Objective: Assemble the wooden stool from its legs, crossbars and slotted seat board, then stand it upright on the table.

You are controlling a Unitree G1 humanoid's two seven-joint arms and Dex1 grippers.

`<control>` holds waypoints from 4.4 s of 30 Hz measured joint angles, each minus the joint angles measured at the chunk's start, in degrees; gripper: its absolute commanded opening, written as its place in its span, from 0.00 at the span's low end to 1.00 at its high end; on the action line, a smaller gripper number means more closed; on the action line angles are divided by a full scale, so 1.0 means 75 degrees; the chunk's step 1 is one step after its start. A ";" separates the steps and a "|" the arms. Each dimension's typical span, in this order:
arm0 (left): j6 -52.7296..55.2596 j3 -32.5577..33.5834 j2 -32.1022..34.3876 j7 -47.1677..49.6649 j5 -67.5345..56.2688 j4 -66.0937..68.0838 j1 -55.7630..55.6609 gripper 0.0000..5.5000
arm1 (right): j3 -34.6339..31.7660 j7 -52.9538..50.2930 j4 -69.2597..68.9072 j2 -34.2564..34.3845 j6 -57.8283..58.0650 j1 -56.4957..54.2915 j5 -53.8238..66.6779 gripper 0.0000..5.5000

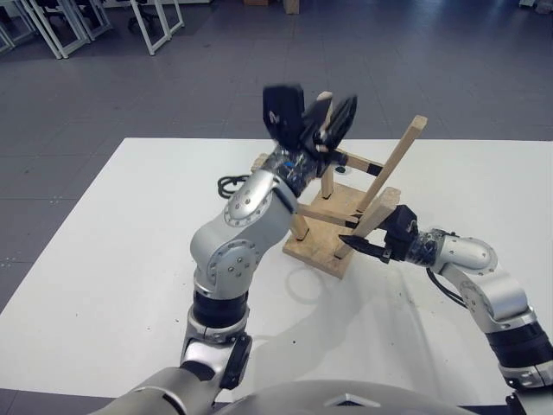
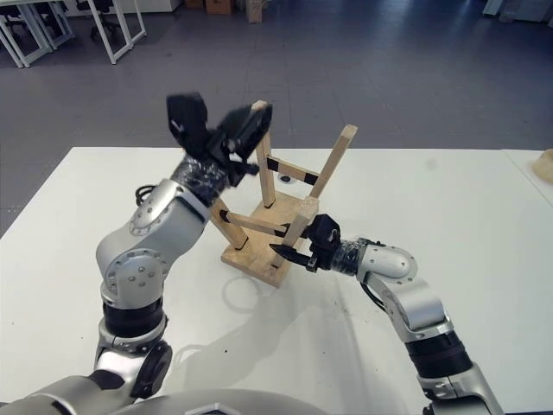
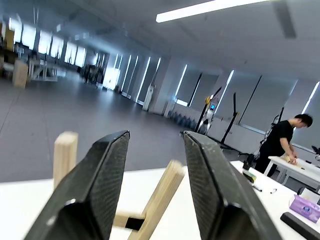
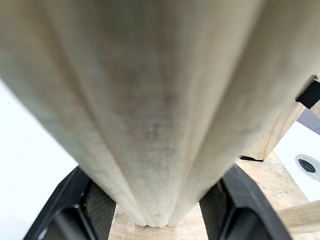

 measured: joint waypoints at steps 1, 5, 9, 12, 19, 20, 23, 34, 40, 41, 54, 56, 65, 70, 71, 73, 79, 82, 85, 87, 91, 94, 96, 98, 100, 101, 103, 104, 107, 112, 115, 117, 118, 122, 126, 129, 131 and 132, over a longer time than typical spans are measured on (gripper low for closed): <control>0.0599 -0.0657 0.0539 -0.0243 0.0245 0.0037 0.0095 0.37 | -0.0001 -0.0011 -0.0006 0.0002 0.0000 0.0006 0.0000 0.37; 0.1899 -0.3154 0.2429 -0.0798 0.1485 -0.0001 0.0376 0.37 | -0.0009 -0.0022 -0.0069 -0.0014 -0.0017 0.0054 -0.0003 0.37; 0.1871 -0.4102 0.2758 -0.0954 0.2602 -0.0145 0.0046 0.37 | -0.0026 -0.0065 -0.0085 -0.0039 0.0011 0.0077 -0.0006 0.37; 0.1782 -0.4164 0.2600 -0.0996 0.2945 -0.0066 0.0091 0.37 | -0.0039 -0.0093 -0.0147 -0.0041 0.0095 0.0078 -0.0005 0.37; 0.1498 -0.1959 0.0728 -0.0542 0.2814 0.0412 0.1068 0.37 | 0.0453 -0.0064 -0.0154 -0.0289 0.0587 -0.0561 -0.0081 0.37; 0.1625 -0.1272 0.0374 -0.0416 0.2540 0.0260 0.0908 0.37 | 0.0491 -0.0068 -0.0143 -0.0309 0.0597 -0.0605 -0.0079 0.37; 0.2113 0.0620 -0.0059 -0.0130 0.1744 -0.0313 -0.0472 0.37 | 0.0526 -0.0084 -0.0099 -0.0323 0.0597 -0.0657 -0.0047 0.37; 0.1318 0.3996 0.3169 -0.1005 0.2494 0.2783 0.1023 0.37 | 0.0494 -0.0090 0.0000 -0.0357 0.0585 -0.0629 0.0064 0.37; -0.0581 0.1649 0.1127 -0.2570 0.2219 0.2598 0.1412 0.37 | 0.0463 0.0014 0.0015 -0.0495 0.0585 -0.0621 0.0091 0.37; -0.0462 0.1510 0.1134 -0.2698 0.2137 0.2293 0.1602 0.37 | 0.0360 0.0128 0.0005 -0.0657 0.0582 -0.0572 0.0149 0.37; 0.1521 -0.0827 0.4346 -0.5506 0.1723 0.1054 0.3001 0.37 | 0.0313 0.0186 -0.0314 -0.0867 0.0405 -0.0162 0.0380 0.37; 0.1499 -0.0751 0.4462 -0.5509 0.1813 0.1076 0.3104 0.37 | 0.0320 0.0089 -0.0503 -0.0866 0.0462 -0.0064 0.0382 0.37; 0.1601 -0.0768 0.3834 -0.5170 0.1793 0.0598 0.3423 0.36 | 0.0906 0.0205 -0.0166 -0.0806 0.1709 0.0347 -0.0278 0.71; 0.1743 -0.0804 0.3631 -0.4906 0.1849 0.0396 0.3525 0.36 | 0.0111 -0.0028 -0.0170 -0.0868 0.1779 0.0390 -0.0390 0.77; 0.1743 -0.0892 0.3521 -0.4789 0.1942 0.0396 0.3543 0.36 | -0.0280 -0.0120 -0.0352 -0.0963 0.1919 0.0557 -0.0356 0.77; 0.1702 -0.1058 0.3362 -0.4556 0.2146 0.0398 0.3593 0.36 | -0.1135 -0.0281 -0.0823 -0.1336 0.2355 0.0917 -0.0169 0.77; 0.1239 -0.1295 0.3348 -0.4285 0.2617 0.0451 0.3713 0.36 | -0.3629 -0.3133 -0.3040 -0.0178 0.4623 0.0234 0.3590 0.57; 0.1084 -0.1299 0.3347 -0.4265 0.2740 0.0506 0.3753 0.36 | -0.3528 -0.5574 -0.3873 0.0686 0.4630 -0.1176 0.6009 0.53; 0.0967 -0.1323 0.3327 -0.4204 0.2859 0.0635 0.3779 0.36 | -0.2700 -0.7170 -0.4611 0.1023 0.4565 -0.2283 0.7762 0.53; 0.0949 -0.1341 0.3323 -0.4205 0.2927 0.0678 0.3749 0.36 | -0.2353 -0.7651 -0.4870 0.0895 0.4581 -0.2313 0.8207 0.53; 0.0939 -0.1365 0.3321 -0.4218 0.3001 0.0701 0.3722 0.36 | -0.2104 -0.8130 -0.5005 0.0976 0.4053 -0.2632 0.8327 0.53; 0.0937 -0.1367 0.3323 -0.4235 0.3016 0.0702 0.3713 0.36 | -0.2563 -0.8679 -0.4616 0.1575 0.2778 -0.3894 0.8214 0.53; 0.0938 -0.1368 0.3322 -0.4236 0.3023 0.0697 0.3715 0.36 | -0.2615 -0.8850 -0.4520 0.1621 0.2519 -0.3939 0.8384 0.53; 0.0938 -0.1360 0.3304 -0.4228 0.3067 0.0678 0.3726 0.36 | -0.1987 -0.8493 -0.4645 0.1124 0.3161 -0.2683 0.8421 0.53; 0.0945 -0.1329 0.3299 -0.4229 0.3074 0.0670 0.3731 0.36 | -0.1232 -0.7620 -0.4903 0.0242 0.3918 -0.1202 0.8013 0.53; 0.0958 -0.1331 0.3292 -0.4229 0.3080 0.0695 0.3695 0.36 | -0.1158 -0.7039 -0.5203 -0.0286 0.3816 -0.0918 0.7311 0.53; 0.0954 -0.1326 0.3292 -0.4278 0.3074 0.0680 0.3659 0.36 | -0.1125 -0.6603 -0.5361 -0.0422 0.3631 -0.0745 0.6663 0.53; 0.0962 -0.1326 0.3292 -0.4281 0.3075 0.0694 0.3649 0.36 | -0.1095 -0.6511 -0.5369 -0.0435 0.3535 -0.0687 0.6494 0.53; 0.0987 -0.1319 0.3292 -0.4267 0.3116 0.0748 0.3669 0.36 | -0.1048 -0.6825 -0.4940 -0.0053 0.3461 -0.1146 0.6735 0.53; 0.0927 -0.1293 0.3171 -0.4196 0.3146 0.0794 0.3692 0.36 | -0.2315 -0.8268 -0.3536 0.0237 0.2911 -0.3507 0.8502 0.53; 0.0901 -0.1190 0.3164 -0.4198 0.3138 0.0719 0.3837 0.36 | -0.2854 -0.7470 -0.2968 -0.0755 0.3219 -0.3082 0.7919 0.53; 0.0940 -0.0964 0.3233 -0.4275 0.3047 0.0564 0.3986 0.36 | -0.2384 -0.6044 -0.2872 -0.1923 0.3545 -0.1653 0.6236 0.53; 0.1013 -0.0861 0.3285 -0.4346 0.2963 0.0506 0.4011 0.36 | -0.2074 -0.5564 -0.2843 -0.2314 0.3505 -0.1181 0.5515 0.53; 0.1744 0.0269 0.4030 -0.5233 0.2008 0.0271 0.4426 0.36 | -0.0649 -0.3636 -0.2477 -0.3342 0.2749 0.0407 0.2466 0.53; 0.1904 0.1285 0.4640 -0.5737 0.1553 0.0376 0.4474 0.36 | -0.0157 -0.2982 -0.2541 -0.2993 0.2442 0.0665 0.1507 0.53; 0.1895 0.1581 0.4997 -0.5851 0.1562 0.0628 0.4513 0.36 | 0.0237 -0.2494 -0.3134 -0.2691 0.2687 0.0578 0.1393 0.53; 0.1871 0.1718 0.5102 -0.5890 0.1571 0.0786 0.4547 0.36 | 0.0561 -0.2221 -0.3446 -0.2379 0.3167 0.0056 0.1464 0.53; 0.1821 0.1801 0.5211 -0.5932 0.1571 0.0911 0.4535 0.36 | 0.0803 -0.2149 -0.3560 -0.1921 0.3451 -0.0504 0.1581 0.53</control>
